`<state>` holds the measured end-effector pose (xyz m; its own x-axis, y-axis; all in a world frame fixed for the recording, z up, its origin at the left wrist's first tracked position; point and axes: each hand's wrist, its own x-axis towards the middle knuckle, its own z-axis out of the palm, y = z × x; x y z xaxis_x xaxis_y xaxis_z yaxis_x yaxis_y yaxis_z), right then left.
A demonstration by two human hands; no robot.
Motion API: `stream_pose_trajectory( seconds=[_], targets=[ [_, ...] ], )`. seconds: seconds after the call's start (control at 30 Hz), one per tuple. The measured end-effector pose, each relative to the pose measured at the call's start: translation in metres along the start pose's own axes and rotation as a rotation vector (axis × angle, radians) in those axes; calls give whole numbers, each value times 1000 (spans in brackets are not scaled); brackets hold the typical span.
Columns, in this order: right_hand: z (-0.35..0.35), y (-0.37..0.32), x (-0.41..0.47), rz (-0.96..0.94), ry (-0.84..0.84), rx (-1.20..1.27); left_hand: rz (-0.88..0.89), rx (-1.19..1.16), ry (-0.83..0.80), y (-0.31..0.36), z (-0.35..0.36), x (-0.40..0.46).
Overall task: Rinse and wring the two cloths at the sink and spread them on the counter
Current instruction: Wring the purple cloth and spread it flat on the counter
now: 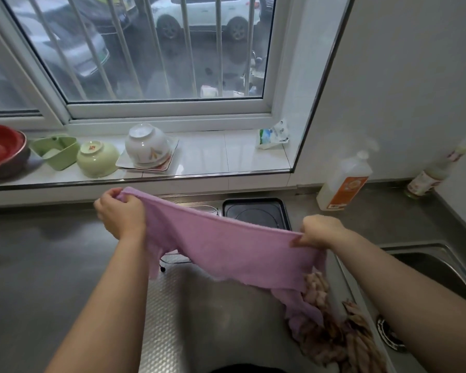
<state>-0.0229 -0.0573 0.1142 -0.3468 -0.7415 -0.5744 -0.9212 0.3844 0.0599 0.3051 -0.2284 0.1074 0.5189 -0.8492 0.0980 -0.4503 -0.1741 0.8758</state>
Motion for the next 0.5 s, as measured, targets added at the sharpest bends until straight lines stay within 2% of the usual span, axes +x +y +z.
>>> stream_pose_trajectory(
  seconds=[0.07, 0.17, 0.23, 0.27, 0.3, 0.37, 0.5],
  targets=[
    [-7, 19, 0, -69, -21, 283, -23, 65, 42, -3, -1, 10],
    [-25, 46, -1, -167, -113, 863, 3, 109, 28, -8, -3, 19],
    [-40, 57, -3, -187, -169, 1060, 25, 176, -27, -10, -2, 22],
    [-47, 57, -3, -205, -172, 1069, 14, 224, -72, -9, 1, 25],
    [-53, 54, 1, -192, -118, 1007, -3, 267, -125, -8, 5, 29],
    [-65, 43, 16, -113, 145, 835, -57, 249, -253, -4, 16, 43],
    [-89, 23, 32, -31, 714, 729, -89, -156, -303, 19, 38, 78]
  ],
)
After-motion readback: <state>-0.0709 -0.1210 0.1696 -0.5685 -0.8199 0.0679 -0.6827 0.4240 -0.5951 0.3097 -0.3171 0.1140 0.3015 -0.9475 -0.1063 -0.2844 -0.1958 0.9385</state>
